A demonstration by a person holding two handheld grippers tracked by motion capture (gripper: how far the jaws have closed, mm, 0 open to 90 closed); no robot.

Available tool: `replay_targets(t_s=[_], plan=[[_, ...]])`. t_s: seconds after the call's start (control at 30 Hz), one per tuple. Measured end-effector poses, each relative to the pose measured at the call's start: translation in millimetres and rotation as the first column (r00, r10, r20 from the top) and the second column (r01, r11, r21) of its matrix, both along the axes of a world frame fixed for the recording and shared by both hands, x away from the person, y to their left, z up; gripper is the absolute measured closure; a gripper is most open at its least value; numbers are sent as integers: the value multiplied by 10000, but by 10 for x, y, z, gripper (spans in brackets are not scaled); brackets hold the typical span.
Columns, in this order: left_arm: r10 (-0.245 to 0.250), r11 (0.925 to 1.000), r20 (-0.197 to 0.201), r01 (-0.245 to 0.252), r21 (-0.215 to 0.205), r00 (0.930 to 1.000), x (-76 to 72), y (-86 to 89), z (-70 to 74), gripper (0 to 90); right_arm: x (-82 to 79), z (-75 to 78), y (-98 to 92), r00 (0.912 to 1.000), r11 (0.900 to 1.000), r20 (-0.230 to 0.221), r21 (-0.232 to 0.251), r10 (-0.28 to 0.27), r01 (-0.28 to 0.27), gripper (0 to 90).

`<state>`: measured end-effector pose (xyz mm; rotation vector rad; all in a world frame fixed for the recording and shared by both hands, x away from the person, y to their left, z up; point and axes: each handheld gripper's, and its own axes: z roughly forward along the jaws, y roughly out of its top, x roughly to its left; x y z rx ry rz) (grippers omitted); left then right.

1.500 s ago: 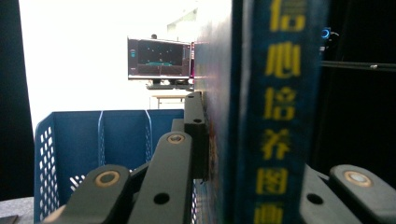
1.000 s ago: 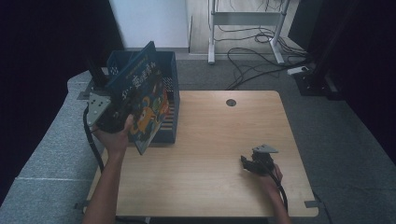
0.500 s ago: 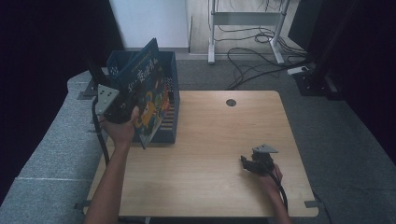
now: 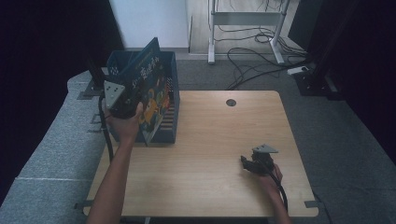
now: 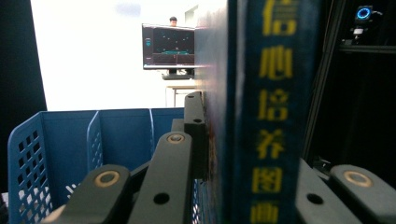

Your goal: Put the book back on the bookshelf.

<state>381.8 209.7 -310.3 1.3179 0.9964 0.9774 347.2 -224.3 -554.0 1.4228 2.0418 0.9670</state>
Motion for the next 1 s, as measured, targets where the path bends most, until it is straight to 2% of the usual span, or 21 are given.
replay_targets(t_s=[0.1,0.17,0.27,0.37,0.67,1.0], plan=[[182,9996,92,-184,212,9998,39,-25,-5,821,0,0,0,10000,10000,-6,10,-5,5,377],[298,9993,187,-302,213,9994,59,-35,-9,821,0,0,0,10000,10000,3,-2,1,-1,377],[335,9991,131,-339,256,9994,97,-43,-8,821,0,0,0,10000,10000,4,1,-2,2,377],[304,9995,74,-305,91,9995,133,-42,-18,821,0,0,0,10000,10000,-1,5,-2,2,377],[410,9991,31,-411,102,9992,220,-71,-55,821,-2,0,4,10000,10000,0,-20,-15,15,377],[431,9991,181,-430,-49,9989,302,-104,-73,820,-9,0,3,10000,10000,15,-52,-3,3,377]])
